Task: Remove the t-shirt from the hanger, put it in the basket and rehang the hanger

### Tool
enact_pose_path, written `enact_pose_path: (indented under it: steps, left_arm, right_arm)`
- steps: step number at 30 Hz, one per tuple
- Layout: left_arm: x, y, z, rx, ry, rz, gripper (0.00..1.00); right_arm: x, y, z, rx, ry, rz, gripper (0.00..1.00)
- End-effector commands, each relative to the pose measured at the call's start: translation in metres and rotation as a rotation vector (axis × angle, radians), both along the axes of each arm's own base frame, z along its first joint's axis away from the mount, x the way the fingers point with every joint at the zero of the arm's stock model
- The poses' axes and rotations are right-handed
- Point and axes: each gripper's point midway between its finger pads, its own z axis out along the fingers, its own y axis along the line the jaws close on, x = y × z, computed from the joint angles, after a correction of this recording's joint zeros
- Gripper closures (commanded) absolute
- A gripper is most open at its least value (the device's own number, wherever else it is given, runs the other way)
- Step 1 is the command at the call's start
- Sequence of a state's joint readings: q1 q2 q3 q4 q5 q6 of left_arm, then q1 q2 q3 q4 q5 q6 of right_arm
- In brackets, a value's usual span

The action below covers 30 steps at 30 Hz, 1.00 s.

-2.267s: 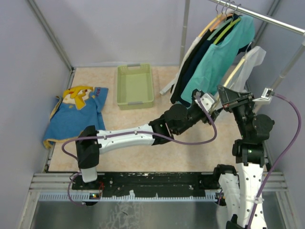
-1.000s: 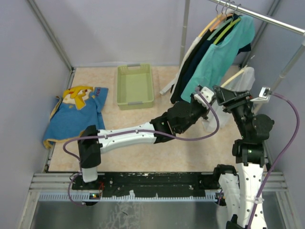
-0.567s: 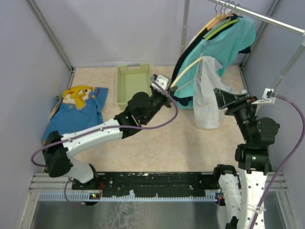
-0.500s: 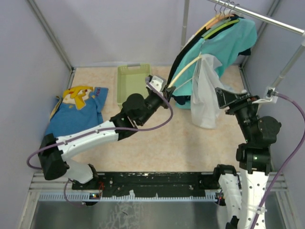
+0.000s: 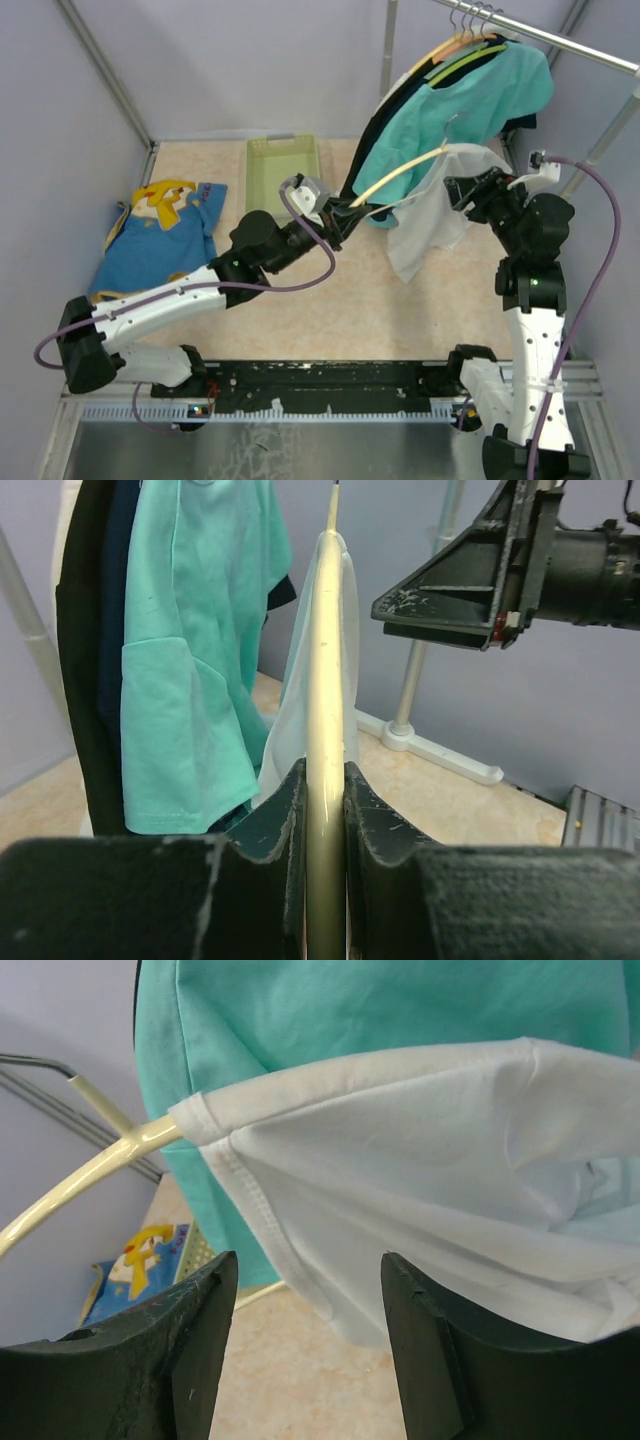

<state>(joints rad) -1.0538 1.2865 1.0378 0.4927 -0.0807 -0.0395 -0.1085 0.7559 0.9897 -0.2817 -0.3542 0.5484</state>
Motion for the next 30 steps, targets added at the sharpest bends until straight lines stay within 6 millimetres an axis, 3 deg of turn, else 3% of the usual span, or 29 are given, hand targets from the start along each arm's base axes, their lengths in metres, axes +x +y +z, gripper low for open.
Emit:
enact_pose_path:
  steps: [1, 10, 14, 17, 21, 22, 30]
  left_arm:
    - [-0.028, 0.017, 0.056, -0.143, -0.074, -0.089, 1.00]
    - [-0.045, 0.026, 0.063, -0.147, -0.079, -0.147, 1.00]
    - [-0.052, 0.026, 0.063, -0.140, -0.076, -0.180, 1.00]
    - [-0.054, 0.029, 0.060, -0.131, -0.064, -0.184, 1.00]
    - [-0.051, 0.035, 0.056, -0.133, -0.041, -0.155, 1.00]
    - [-0.049, 0.038, 0.056, -0.137, -0.034, -0.136, 1.00]
    - [-0.017, 0.077, 0.060, -0.159, -0.013, 0.075, 1.00]
  right_arm:
    - [-0.002, -0.006, 0.032, -0.091, -0.096, -0.023, 0.40]
    - [0.009, -0.011, 0.034, -0.121, -0.109, -0.045, 0.35]
    - [0.012, -0.012, 0.044, -0.123, -0.145, -0.047, 0.38]
    - [0.013, -0.013, 0.052, -0.123, -0.177, -0.055, 0.53]
    - [0.016, -0.015, 0.053, -0.115, -0.182, -0.068, 0.96]
    - [0.015, -0.015, 0.052, -0.114, -0.181, -0.070, 1.00]
    - [-0.003, -0.030, 0.053, -0.118, -0.196, -0.170, 1.00]
